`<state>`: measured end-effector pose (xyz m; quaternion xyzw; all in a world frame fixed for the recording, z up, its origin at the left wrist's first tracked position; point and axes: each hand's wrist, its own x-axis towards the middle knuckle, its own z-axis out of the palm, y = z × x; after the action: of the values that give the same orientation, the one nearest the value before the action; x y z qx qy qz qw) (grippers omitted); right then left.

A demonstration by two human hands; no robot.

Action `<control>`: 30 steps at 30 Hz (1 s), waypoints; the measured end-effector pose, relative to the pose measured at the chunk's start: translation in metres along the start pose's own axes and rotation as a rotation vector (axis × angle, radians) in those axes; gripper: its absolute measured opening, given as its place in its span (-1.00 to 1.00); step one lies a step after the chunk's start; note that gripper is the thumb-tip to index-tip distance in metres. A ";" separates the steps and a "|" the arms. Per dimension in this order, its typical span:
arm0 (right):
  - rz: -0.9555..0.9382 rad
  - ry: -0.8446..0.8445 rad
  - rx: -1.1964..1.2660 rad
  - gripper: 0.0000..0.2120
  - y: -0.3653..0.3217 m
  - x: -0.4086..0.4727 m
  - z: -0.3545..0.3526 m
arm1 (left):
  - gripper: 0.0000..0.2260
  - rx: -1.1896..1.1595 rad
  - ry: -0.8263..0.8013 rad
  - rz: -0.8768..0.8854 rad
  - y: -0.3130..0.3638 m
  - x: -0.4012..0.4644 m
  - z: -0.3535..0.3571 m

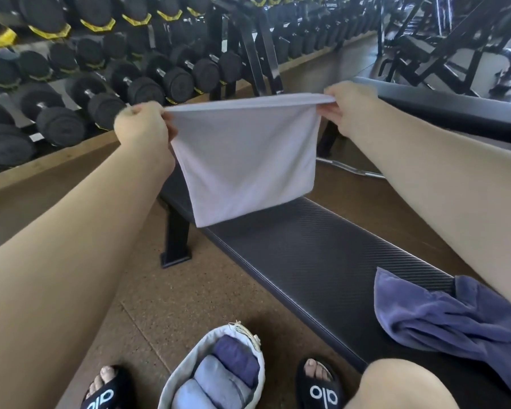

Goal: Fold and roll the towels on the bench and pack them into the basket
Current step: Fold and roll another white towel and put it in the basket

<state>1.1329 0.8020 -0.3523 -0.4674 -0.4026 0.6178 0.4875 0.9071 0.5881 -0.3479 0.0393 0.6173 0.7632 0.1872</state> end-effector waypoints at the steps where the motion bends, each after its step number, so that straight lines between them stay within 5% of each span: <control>1: 0.001 -0.001 0.067 -0.75 -0.003 -0.004 0.002 | -0.72 -0.005 0.017 0.062 0.004 -0.008 0.000; 6: 0.031 0.047 0.041 -0.79 0.010 -0.021 -0.027 | -0.89 0.069 -0.016 0.243 -0.039 -0.063 -0.020; 15: 0.347 0.151 -0.600 -0.65 0.142 -0.055 -0.204 | -0.87 0.399 -0.286 -0.173 -0.242 -0.229 -0.109; 18: 0.333 0.209 -0.652 -0.67 0.155 -0.051 -0.227 | -0.91 0.392 -0.339 -0.248 -0.267 -0.257 -0.117; 21: 0.241 0.181 -0.981 -0.93 0.151 -0.052 -0.232 | -0.93 0.427 -0.399 -0.239 -0.272 -0.263 -0.118; 24: 0.195 0.071 -1.238 -0.90 0.145 -0.058 -0.235 | -0.94 0.465 -0.454 -0.233 -0.270 -0.256 -0.121; 27: 0.107 0.014 -1.469 -0.78 0.147 -0.058 -0.232 | -0.95 0.714 -0.570 -0.039 -0.263 -0.235 -0.127; 30: -0.387 -0.006 -1.673 -0.64 0.156 -0.062 -0.215 | -0.92 1.032 -0.596 0.365 -0.248 -0.203 -0.121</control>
<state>1.3119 0.7193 -0.5411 -0.5948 -0.7997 0.0249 0.0783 1.1184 0.4493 -0.5788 0.4411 0.8109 0.3425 0.1748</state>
